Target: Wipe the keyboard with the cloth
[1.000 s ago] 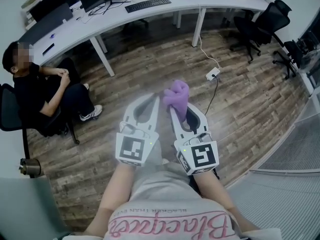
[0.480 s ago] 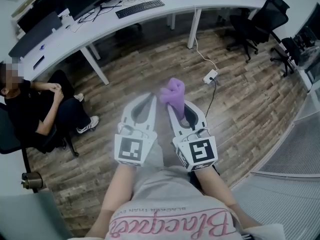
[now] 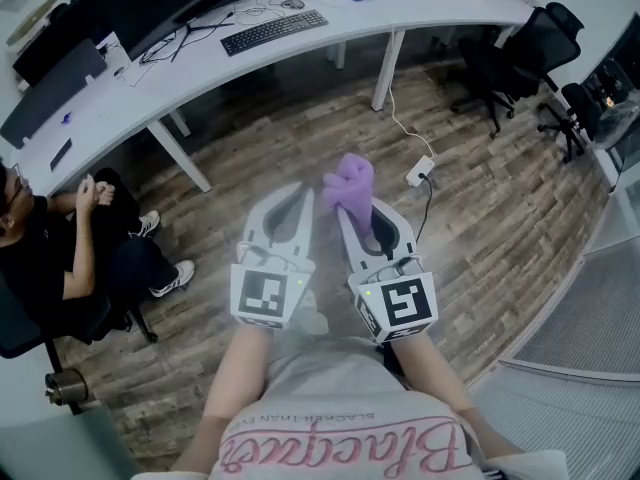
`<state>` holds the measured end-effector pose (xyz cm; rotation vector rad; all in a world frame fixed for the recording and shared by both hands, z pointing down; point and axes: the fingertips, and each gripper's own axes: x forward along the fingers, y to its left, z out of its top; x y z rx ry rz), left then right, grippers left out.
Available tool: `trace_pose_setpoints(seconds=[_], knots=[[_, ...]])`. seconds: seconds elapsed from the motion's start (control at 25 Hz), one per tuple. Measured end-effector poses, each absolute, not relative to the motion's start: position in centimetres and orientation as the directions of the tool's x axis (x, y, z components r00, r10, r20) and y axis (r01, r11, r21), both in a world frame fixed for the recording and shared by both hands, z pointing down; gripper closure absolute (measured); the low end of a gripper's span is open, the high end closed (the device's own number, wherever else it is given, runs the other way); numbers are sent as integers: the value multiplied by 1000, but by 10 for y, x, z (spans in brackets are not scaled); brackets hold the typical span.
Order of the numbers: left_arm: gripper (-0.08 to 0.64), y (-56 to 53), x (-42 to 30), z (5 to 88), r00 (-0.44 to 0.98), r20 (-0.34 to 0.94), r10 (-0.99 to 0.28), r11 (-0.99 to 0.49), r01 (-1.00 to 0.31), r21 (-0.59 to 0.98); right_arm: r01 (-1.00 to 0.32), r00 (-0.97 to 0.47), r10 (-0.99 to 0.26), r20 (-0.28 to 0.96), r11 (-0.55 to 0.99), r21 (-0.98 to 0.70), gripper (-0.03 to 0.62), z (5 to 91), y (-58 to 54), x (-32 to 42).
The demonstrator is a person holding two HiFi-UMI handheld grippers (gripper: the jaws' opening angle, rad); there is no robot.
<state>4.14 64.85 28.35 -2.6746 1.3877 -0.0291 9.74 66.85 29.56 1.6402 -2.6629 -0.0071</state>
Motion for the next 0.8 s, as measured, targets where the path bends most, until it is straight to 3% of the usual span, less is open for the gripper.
trace_pose_setpoints(seconds=[0.8], knots=[[554, 494, 19, 291, 583, -32, -812, -578, -810, -95, -890, -456, -890, 21, 456, 7, 502, 305, 517, 70]])
